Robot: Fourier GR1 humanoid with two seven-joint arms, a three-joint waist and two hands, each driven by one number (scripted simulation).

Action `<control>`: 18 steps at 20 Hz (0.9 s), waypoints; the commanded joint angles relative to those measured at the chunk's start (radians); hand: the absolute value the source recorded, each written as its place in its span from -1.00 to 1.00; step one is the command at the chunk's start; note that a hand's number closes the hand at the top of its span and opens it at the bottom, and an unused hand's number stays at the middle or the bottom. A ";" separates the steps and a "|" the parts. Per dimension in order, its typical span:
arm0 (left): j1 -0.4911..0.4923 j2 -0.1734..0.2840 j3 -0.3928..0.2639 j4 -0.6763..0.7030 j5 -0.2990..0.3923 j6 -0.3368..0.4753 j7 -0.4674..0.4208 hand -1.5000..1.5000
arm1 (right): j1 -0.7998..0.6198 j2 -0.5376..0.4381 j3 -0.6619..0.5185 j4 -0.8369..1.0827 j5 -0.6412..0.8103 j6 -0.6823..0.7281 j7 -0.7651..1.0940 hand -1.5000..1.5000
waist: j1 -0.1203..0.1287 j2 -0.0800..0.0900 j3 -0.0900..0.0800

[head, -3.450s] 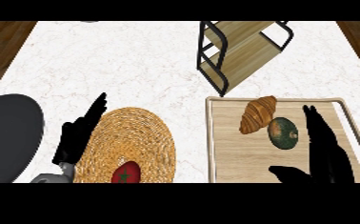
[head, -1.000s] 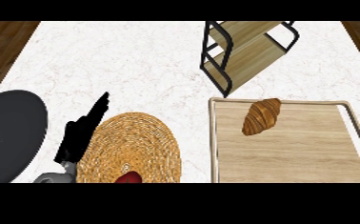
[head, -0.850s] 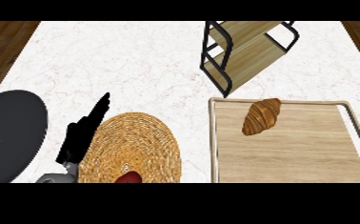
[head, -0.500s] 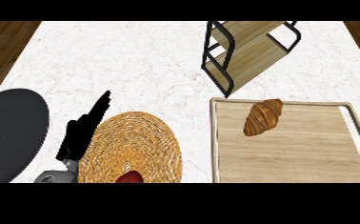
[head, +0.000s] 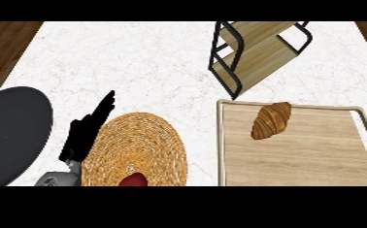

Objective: Pick the squash from the tray and place it in the tiered shelf

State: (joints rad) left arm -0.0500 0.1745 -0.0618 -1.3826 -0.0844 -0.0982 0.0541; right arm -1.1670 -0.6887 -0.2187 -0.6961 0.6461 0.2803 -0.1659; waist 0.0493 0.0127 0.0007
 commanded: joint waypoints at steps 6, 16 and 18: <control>-0.029 0.003 0.011 0.014 0.000 -0.009 0.012 0.00 | -0.162 0.134 0.081 0.260 0.117 -0.125 -0.065 1.00 | 0.011 0.008 -0.001; -0.016 -0.048 -0.034 0.012 -0.046 0.033 0.008 0.00 | -0.206 0.236 0.003 0.457 0.050 -0.057 -0.091 1.00 | 0.023 0.014 0.001; -0.005 -0.040 -0.035 0.006 -0.041 0.020 -0.004 0.00 | -0.211 0.237 -0.123 0.520 -0.079 0.053 -0.019 -1.00 | 0.029 0.016 0.002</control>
State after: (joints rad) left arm -0.0678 0.1468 -0.0821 -1.3781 -0.1153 -0.0848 0.0489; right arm -1.3643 -0.4762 -0.2133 -0.2569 0.7002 0.2250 -0.2306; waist 0.0741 0.0260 0.0026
